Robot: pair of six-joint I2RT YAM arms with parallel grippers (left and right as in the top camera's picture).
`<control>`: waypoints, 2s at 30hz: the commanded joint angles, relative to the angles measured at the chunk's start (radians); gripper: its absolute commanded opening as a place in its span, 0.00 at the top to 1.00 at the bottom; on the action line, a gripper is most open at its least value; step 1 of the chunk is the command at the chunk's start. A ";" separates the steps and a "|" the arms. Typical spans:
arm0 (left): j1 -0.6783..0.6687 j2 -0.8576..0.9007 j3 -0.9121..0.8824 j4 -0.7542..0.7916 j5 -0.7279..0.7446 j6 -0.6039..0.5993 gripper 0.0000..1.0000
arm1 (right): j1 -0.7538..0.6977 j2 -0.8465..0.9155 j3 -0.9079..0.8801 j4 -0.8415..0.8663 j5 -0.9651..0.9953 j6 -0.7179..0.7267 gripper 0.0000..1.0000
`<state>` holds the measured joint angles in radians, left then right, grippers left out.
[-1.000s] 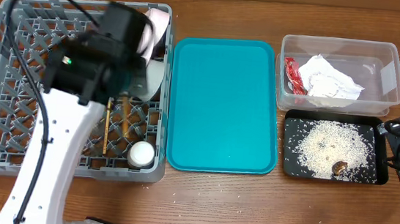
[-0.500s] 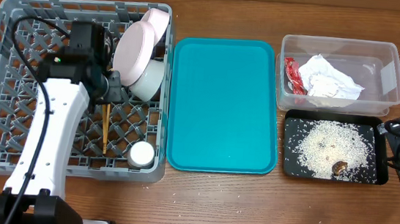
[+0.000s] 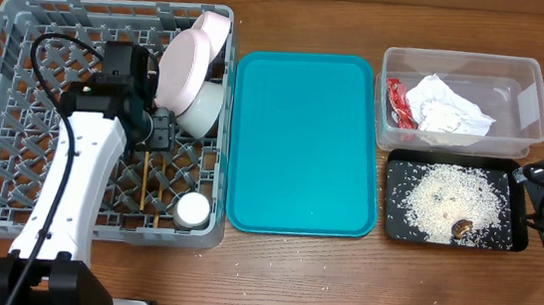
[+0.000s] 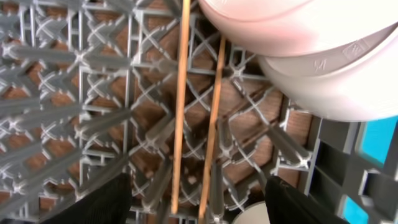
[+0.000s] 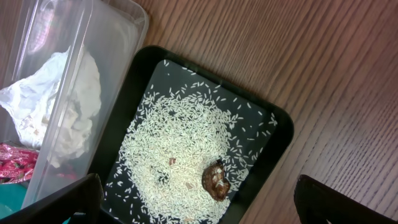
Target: Sort waste into correct bins and load items into the dishwasher
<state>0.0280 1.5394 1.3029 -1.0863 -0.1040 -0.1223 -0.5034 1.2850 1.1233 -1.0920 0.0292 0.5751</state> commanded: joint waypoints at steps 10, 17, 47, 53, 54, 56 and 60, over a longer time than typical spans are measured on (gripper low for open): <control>-0.054 -0.496 0.155 -0.200 0.023 -0.174 0.31 | -0.004 -0.002 0.010 0.006 -0.001 -0.007 0.00; -0.081 -0.903 0.019 -0.191 0.160 -0.209 0.18 | -0.004 -0.002 0.010 0.006 -0.001 -0.007 0.00; -0.032 -1.112 -0.379 0.216 0.334 0.150 0.00 | -0.004 -0.002 0.010 0.006 -0.001 -0.007 0.00; 0.018 -1.366 -0.700 0.564 0.333 0.153 0.00 | -0.004 -0.002 0.010 0.006 -0.001 -0.007 0.00; 0.020 -1.411 -0.751 0.607 0.330 0.166 0.00 | -0.004 -0.002 0.010 0.006 -0.001 -0.007 0.00; 0.019 -1.465 -0.819 0.671 0.330 0.201 0.00 | -0.004 -0.002 0.010 0.006 -0.001 -0.007 0.00; 0.019 -1.537 -0.967 0.819 0.332 0.259 0.00 | -0.004 -0.002 0.010 0.006 -0.001 -0.007 0.00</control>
<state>0.0414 0.0452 0.4278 -0.3252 0.2314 0.0574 -0.5034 1.2850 1.1233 -1.0916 0.0288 0.5747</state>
